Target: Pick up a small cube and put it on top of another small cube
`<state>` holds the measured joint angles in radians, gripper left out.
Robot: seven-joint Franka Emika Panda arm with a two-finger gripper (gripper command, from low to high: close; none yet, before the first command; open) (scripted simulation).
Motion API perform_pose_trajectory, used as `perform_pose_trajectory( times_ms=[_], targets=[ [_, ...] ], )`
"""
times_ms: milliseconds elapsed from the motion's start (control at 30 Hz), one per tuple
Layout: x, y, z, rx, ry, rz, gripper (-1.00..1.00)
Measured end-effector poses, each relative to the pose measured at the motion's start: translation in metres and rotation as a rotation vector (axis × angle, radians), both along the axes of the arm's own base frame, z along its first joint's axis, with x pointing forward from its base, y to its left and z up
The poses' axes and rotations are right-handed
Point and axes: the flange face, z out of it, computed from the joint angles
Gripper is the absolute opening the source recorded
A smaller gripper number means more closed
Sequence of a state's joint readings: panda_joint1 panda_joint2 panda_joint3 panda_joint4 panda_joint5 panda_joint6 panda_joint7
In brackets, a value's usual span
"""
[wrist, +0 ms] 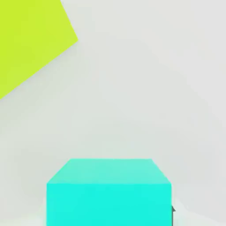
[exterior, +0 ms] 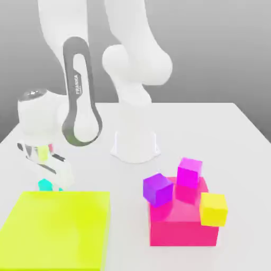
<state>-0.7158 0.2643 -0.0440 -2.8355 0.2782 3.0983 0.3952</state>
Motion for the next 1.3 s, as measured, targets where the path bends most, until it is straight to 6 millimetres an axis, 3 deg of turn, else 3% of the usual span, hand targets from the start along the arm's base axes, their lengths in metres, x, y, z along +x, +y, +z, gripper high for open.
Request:
perform_pose_trajectory(
  times_ms=[300,333,400,600,833,1000,1167,1300],
  targets=[
    [0.001,0.0,0.063,0.0,0.001,-0.021,-1.0],
    [0.008,0.006,0.069,-0.001,0.003,-0.025,-1.0],
    [0.032,0.027,0.079,-0.005,0.007,-0.007,-1.0],
    [0.077,0.079,0.108,-0.015,0.012,-0.057,-1.0],
    [0.114,0.161,0.144,-0.018,0.007,-0.099,-1.0],
    [0.125,0.227,0.171,-0.012,0.002,-0.125,-1.0],
    [0.122,0.296,0.197,0.0,-0.001,-0.148,-1.0],
    [0.121,0.309,0.168,-0.001,-0.001,-0.154,-1.0]
  ],
)
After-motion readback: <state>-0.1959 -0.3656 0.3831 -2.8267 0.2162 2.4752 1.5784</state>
